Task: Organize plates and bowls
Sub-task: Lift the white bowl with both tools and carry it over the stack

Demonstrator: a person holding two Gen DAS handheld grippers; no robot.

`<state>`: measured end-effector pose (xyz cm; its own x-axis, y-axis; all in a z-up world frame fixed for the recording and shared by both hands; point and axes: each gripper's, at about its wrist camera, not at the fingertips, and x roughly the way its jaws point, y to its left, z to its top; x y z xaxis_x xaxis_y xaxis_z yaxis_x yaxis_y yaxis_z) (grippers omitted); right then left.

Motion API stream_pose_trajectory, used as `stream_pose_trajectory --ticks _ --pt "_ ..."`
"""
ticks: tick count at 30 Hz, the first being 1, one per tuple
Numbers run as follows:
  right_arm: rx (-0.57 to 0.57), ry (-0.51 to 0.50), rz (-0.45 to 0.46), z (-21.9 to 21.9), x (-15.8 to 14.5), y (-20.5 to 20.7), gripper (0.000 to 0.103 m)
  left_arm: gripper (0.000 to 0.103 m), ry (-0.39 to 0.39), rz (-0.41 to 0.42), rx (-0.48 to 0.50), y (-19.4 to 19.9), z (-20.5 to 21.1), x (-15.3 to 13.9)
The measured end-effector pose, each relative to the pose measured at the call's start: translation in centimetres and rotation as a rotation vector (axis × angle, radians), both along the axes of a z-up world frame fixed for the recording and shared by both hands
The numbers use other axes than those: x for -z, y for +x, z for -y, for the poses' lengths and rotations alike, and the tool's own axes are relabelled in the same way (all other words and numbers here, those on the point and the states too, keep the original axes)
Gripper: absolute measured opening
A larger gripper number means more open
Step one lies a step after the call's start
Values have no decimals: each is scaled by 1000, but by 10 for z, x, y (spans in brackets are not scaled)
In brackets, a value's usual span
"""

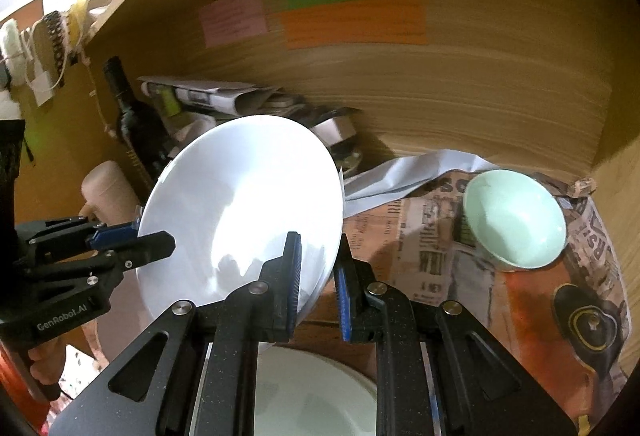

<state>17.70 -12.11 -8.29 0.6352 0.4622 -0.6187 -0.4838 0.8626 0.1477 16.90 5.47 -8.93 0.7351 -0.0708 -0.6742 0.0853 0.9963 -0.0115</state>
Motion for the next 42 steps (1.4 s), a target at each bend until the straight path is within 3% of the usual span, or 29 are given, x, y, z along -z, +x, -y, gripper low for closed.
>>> stream_pose_trajectory --ticks 17,42 --pt "-104 -43 -34 -56 10 -25 15 21 -42 8 -94 -45 -49 7" --pt "-192 -137 -160 -101 59 -43 16 21 -46 -104 -183 -73 -93 53"
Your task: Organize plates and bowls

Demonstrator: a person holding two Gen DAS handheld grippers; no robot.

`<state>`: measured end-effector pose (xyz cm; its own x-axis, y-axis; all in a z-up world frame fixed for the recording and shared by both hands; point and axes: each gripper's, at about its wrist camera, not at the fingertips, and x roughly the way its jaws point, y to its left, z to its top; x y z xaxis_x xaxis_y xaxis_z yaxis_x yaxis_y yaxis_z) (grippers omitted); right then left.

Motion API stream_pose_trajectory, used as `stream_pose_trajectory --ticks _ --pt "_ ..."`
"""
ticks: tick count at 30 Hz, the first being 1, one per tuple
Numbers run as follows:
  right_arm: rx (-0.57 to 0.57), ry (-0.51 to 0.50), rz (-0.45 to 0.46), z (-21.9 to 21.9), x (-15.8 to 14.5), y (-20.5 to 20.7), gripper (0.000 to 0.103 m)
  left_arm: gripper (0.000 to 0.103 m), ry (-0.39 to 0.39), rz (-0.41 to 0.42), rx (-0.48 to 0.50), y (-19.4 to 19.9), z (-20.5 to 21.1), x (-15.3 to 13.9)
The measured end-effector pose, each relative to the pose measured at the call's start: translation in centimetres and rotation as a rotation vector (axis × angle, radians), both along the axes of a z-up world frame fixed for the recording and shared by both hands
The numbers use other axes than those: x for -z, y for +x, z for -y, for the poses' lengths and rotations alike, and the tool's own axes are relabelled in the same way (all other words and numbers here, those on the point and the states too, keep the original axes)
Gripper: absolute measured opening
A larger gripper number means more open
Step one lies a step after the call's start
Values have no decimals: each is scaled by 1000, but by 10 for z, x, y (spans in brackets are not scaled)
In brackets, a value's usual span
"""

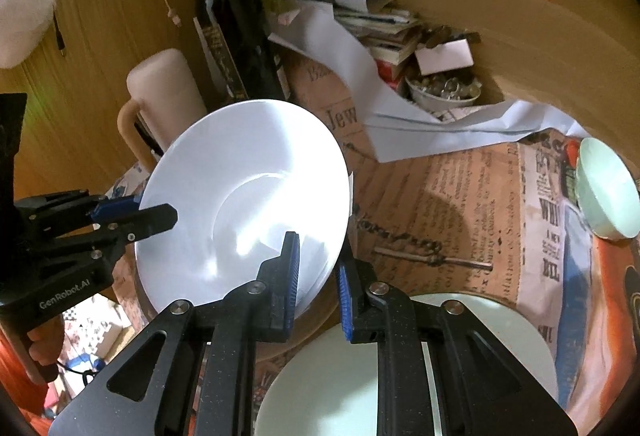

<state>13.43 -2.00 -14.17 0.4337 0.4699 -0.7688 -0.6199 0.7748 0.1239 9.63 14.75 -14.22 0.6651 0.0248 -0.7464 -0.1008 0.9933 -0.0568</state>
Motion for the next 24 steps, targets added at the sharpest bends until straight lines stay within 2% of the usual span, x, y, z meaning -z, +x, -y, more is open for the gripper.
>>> stream_pose_trajectory --ticks 18,24 --pt "-23 -41 -15 -8 8 2 18 22 47 8 -6 0 2 3" --pt "-33 -86 45 -15 8 -4 22 30 75 22 -29 -5 1 -1"
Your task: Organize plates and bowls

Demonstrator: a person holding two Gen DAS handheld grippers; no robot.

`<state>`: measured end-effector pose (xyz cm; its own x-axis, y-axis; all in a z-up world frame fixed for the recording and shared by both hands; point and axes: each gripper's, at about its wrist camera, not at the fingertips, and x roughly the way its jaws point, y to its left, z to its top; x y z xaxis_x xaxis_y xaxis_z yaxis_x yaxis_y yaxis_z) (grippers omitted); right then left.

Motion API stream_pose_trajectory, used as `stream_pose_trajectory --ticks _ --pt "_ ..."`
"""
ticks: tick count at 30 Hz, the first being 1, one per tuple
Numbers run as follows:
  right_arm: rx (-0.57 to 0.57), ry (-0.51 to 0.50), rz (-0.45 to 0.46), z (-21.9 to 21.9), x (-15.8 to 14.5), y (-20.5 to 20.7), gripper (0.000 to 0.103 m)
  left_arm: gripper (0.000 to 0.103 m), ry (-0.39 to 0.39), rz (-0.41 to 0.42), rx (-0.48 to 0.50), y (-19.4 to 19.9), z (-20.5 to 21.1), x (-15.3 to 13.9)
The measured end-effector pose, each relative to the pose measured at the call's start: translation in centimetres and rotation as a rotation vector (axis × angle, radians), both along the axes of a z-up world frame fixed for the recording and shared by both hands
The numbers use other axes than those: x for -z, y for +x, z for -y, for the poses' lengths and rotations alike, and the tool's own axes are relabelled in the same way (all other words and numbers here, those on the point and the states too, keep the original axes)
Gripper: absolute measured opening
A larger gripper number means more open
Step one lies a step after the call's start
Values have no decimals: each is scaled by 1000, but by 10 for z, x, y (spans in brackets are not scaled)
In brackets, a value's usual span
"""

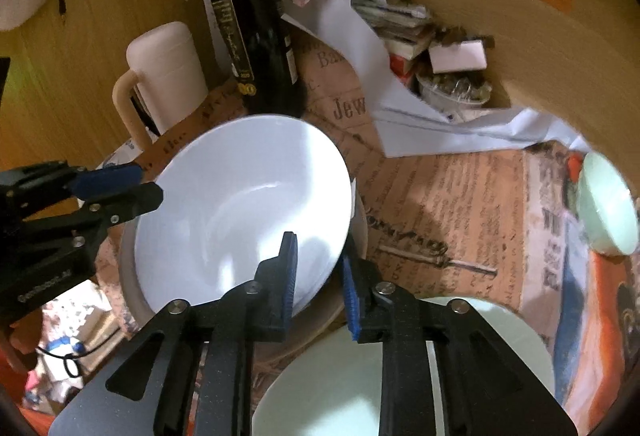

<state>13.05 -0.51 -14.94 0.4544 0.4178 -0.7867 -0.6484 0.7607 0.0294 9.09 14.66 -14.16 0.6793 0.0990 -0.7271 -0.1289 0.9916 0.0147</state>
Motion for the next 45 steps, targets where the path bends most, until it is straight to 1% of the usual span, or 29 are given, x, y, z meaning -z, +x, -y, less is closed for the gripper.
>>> stream_pose_trajectory --ticks 8,9,10,11,13,14,16,19,20,21,24,26,33,36,41,45 --pt "-11 0 -4 1 -3 0 25 31 -13 2 -11 -1 -2 1" --pt "-12 -4 -4 1 -4 -1 26 33 -15 6 -11 0 -2 0" --pt "-13 -9 1 0 -6 -1 28 35 -16 11 -13 0 -2 -1" --pt "-11 -12 11 0 -7 -2 31 40 -16 16 -14 0 -2 -1" --pt "-5 -3 48 3 -13 -3 44 43 -15 33 -17 -1 0 -4" --pt "-2 7 64 5 -17 -4 48 44 -15 39 -16 -1 1 -6" --pt "13 35 97 12 -28 -6 58 47 -16 56 -13 0 3 -12" --pt "46 73 145 24 -44 -5 68 58 -21 95 -29 0 7 -23" --pt "56 79 159 28 -48 -4 69 63 -20 113 -39 0 9 -26" --pt "71 88 177 34 -54 -3 70 66 -18 132 -45 1 10 -30" --pt "115 122 199 53 -68 2 74 70 -5 168 -47 4 16 -40" --pt "146 144 209 67 -74 7 75 73 -2 188 -36 8 22 -48" --pt "284 153 270 122 -95 28 77 82 32 246 11 28 51 -68" --pt "341 154 292 145 -100 36 85 85 44 257 43 40 70 -74" --pt "423 139 317 181 -103 51 86 89 61 265 100 62 101 -80" --pt "493 135 315 210 -99 67 86 93 70 245 159 86 129 -80"
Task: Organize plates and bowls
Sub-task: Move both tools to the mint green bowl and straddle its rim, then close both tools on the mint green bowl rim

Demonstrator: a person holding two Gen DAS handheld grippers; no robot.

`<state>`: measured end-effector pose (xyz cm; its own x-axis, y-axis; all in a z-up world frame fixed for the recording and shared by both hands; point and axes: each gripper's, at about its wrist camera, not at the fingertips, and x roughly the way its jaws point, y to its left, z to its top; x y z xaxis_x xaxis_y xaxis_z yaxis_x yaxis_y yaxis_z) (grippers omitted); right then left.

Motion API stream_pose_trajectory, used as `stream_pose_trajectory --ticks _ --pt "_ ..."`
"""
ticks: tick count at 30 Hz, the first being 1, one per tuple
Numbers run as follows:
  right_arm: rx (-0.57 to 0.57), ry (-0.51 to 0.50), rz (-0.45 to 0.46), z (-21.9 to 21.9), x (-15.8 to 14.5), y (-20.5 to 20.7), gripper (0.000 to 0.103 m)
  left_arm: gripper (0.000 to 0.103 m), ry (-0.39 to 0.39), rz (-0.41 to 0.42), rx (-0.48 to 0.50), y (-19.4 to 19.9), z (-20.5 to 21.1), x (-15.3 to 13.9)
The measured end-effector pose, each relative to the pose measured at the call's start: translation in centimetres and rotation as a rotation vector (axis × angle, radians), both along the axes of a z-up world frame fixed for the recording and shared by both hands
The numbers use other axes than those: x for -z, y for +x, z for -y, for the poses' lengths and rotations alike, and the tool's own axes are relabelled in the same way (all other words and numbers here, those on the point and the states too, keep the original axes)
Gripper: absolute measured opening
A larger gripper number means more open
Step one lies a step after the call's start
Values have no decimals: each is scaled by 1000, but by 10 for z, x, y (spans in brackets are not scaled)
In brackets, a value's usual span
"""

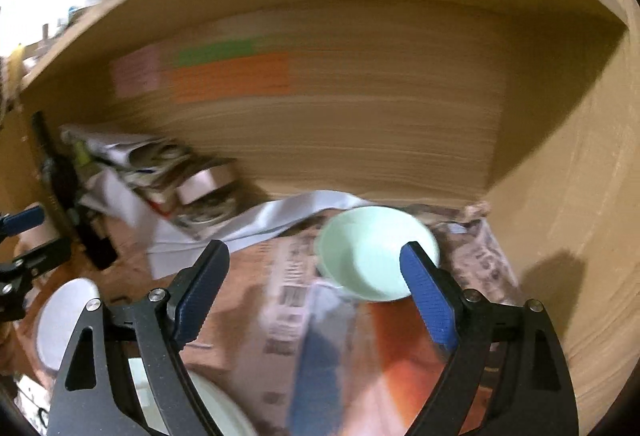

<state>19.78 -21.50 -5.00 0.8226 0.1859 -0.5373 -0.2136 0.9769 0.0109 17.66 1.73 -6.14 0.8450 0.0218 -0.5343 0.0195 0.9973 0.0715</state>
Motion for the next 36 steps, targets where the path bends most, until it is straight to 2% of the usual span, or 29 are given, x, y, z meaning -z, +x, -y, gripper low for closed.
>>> stream_pose_trajectory --ticks 9,17,23,27,31,33,36 --pt "122 49 -79 53 21 47 86 93 25 -99 94 55 53 10" --pt "177 2 -183 66 53 89 85 93 30 -178 132 102 85 21" --pt "203 12 -289 77 81 118 63 93 57 -243 146 129 99 40" --pt "209 3 -343 80 98 134 43 93 63 -274 143 145 102 51" --pt "188 42 -390 84 110 143 23 93 53 -315 136 162 103 63" --pt "166 53 -406 85 114 145 16 93 46 -326 138 168 103 66" --pt "152 44 -395 84 112 141 17 93 44 -339 144 174 105 70"
